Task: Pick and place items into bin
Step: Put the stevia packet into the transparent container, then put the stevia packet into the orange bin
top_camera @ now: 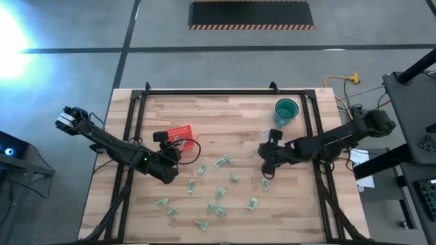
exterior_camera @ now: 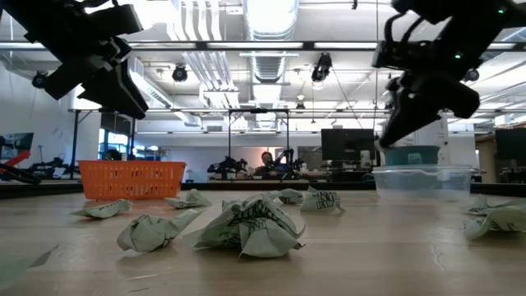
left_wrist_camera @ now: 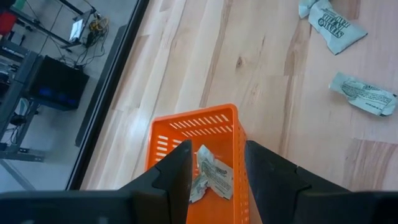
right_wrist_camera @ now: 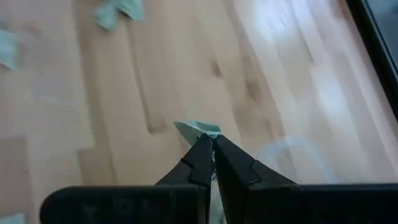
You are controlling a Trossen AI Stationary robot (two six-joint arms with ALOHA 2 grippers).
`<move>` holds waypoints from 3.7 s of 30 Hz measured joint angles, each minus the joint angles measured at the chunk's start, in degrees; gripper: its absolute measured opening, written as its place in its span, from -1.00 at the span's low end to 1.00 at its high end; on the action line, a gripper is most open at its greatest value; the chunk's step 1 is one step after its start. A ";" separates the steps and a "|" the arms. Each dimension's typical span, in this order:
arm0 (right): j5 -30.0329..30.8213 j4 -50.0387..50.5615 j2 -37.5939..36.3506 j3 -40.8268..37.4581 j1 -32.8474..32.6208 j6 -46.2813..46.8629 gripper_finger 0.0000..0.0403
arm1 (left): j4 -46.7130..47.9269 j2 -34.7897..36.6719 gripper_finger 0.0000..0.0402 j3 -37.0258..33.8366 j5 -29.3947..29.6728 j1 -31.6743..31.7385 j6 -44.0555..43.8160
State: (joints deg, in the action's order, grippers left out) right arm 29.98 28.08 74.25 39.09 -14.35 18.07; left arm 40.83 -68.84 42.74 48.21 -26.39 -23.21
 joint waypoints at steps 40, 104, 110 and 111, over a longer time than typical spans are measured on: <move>7.74 10.60 -4.89 -5.11 -0.02 16.50 -0.40 | -10.76 -0.94 -0.35 -0.27 -13.71 0.02 2.64; 7.00 -4.81 -4.82 -3.63 -2.68 2.29 -0.56 | -33.31 -26.69 -0.35 2.48 -37.09 15.53 7.59; 7.00 -4.78 -4.82 -3.63 -2.68 2.29 -0.62 | -32.64 -26.05 -0.57 2.43 -37.25 15.51 9.25; 7.02 -4.79 -4.82 -3.63 -2.67 2.29 -0.63 | -32.63 -26.05 -0.63 2.43 -37.27 15.49 9.68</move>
State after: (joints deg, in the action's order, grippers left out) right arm 36.99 23.29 69.43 35.46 -17.02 20.36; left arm 8.21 -94.89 45.17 10.94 -10.90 -13.53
